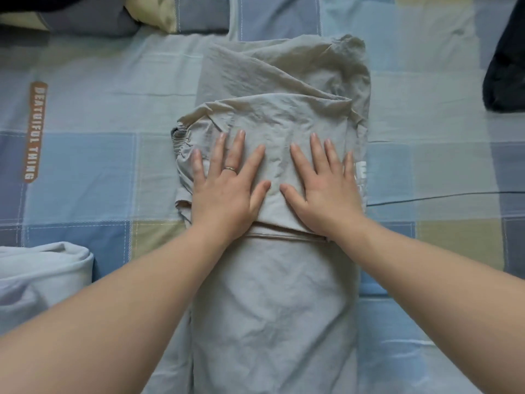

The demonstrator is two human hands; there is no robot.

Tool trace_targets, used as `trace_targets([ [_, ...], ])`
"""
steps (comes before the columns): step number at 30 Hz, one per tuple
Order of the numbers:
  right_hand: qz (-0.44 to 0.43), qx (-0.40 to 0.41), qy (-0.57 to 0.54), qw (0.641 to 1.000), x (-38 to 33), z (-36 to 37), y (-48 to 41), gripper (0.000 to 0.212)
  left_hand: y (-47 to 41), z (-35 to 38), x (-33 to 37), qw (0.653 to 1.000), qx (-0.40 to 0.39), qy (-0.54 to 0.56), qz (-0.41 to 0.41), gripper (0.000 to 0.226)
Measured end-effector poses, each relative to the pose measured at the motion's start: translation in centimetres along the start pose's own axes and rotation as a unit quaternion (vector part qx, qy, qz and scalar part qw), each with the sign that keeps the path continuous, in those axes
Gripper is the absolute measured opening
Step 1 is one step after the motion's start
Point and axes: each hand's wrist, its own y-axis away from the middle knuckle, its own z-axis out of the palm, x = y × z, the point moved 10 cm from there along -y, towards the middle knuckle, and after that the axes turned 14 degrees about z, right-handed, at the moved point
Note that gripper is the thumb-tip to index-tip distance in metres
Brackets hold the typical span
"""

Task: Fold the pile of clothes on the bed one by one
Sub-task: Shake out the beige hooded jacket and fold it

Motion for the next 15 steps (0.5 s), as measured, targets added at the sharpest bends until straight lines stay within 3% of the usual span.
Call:
trace_targets([
  [7, 0.077, 0.023, 0.033, 0.996, 2.0, 3.9, 4.9, 0.080, 4.7, 4.1, 1.2, 0.996, -0.081, 0.002, 0.022, 0.068],
  [11, 0.102, -0.027, 0.001, 0.994, 1.2, 3.5, 6.0, 0.074, 5.1, 3.2, 2.4, 0.993, -0.109, 0.032, 0.017, 0.069],
  [15, 0.057, -0.084, 0.013, 0.995, 0.8, 3.8, 13.4, 0.072, 12.6, 3.3, 4.4, 0.988, -0.138, 0.047, 0.049, 0.069],
])
